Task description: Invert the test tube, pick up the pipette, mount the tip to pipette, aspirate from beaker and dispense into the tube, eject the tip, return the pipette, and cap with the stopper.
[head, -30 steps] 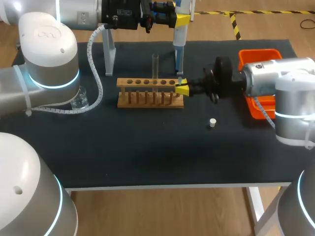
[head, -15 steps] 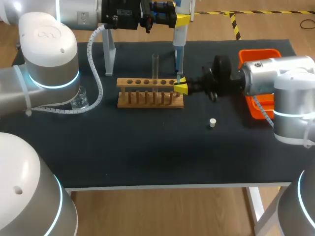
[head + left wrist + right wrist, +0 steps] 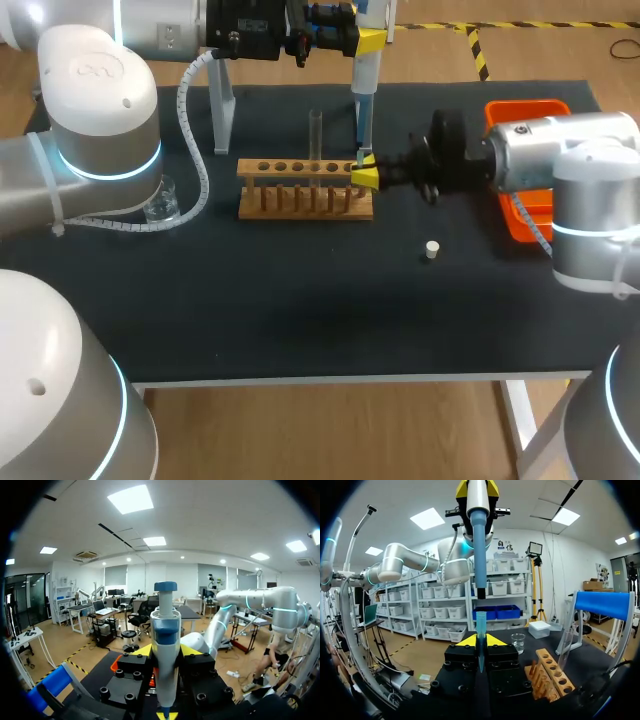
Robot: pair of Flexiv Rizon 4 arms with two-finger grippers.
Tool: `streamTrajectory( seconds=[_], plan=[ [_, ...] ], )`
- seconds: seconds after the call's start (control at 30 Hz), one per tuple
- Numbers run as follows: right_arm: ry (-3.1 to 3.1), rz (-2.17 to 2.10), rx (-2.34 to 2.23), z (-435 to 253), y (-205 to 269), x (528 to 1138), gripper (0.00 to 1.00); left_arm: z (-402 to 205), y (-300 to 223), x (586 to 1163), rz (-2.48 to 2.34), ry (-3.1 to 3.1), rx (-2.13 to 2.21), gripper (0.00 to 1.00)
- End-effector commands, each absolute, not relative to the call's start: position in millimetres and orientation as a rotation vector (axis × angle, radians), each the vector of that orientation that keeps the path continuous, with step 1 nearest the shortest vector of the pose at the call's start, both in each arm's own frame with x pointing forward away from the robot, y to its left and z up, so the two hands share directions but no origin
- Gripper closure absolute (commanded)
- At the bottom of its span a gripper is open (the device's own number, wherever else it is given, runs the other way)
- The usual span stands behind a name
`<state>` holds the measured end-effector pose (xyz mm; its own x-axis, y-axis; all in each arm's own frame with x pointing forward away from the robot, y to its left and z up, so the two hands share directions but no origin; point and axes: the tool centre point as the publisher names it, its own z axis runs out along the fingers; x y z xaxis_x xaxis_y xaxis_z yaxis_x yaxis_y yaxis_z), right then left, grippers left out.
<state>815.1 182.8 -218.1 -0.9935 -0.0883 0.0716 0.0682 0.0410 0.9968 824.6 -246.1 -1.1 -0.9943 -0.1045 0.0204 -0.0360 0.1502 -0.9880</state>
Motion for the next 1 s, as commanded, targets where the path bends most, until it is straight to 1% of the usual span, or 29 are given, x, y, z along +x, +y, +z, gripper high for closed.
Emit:
streamTrajectory(
  seconds=[0.03, 1.0],
  plan=[
    [-2.181, -2.1, 0.024, -216.5, 183.6, 817.1, 1.0, -1.0, -246.9, 824.4, -2.008, 2.34, -0.146, 1.0],
    [-2.177, -2.115, 0.038, -209.9, 185.6, 822.0, 1.0, -1.0, -246.9, 824.4, -2.008, 2.34, -0.146, 1.0]
  ],
)
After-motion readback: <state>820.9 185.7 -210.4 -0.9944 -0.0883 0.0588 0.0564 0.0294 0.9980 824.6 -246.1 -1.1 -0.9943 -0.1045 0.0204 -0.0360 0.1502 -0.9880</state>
